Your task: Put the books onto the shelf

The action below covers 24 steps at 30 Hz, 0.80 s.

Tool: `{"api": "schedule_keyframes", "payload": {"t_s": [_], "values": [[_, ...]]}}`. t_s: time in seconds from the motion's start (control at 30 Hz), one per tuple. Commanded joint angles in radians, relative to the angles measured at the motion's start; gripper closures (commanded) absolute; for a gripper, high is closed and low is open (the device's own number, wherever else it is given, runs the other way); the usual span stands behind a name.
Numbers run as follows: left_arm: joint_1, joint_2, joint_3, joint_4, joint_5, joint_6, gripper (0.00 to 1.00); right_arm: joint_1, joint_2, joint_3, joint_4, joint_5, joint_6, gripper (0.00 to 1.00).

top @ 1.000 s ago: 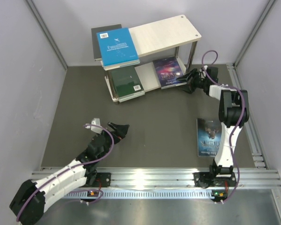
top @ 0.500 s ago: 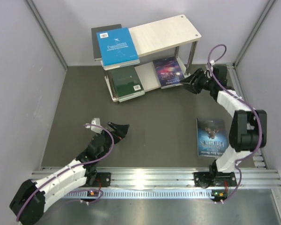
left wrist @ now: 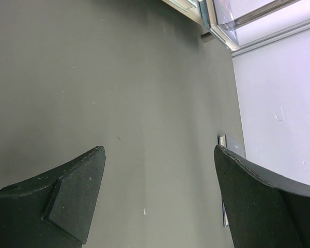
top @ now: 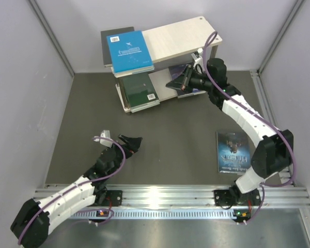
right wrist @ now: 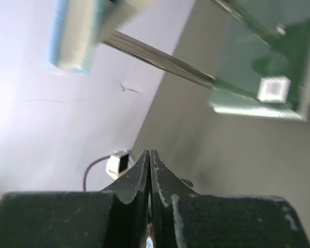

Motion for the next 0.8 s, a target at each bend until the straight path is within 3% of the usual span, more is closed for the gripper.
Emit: {"api": "schedule_keyframes", "payload": {"t_s": [0.0,0.77], "values": [[-0.001,-0.021,-0.095,0.048,0.002,0.012,0.09,0.065,0.095,0.167,0.017,-0.012,0.026,1.00],[-0.001,-0.044,-0.118,0.071,-0.007,0.013,0.10,0.169,0.486,0.776,-0.121,0.001,0.082,1.00]]}}
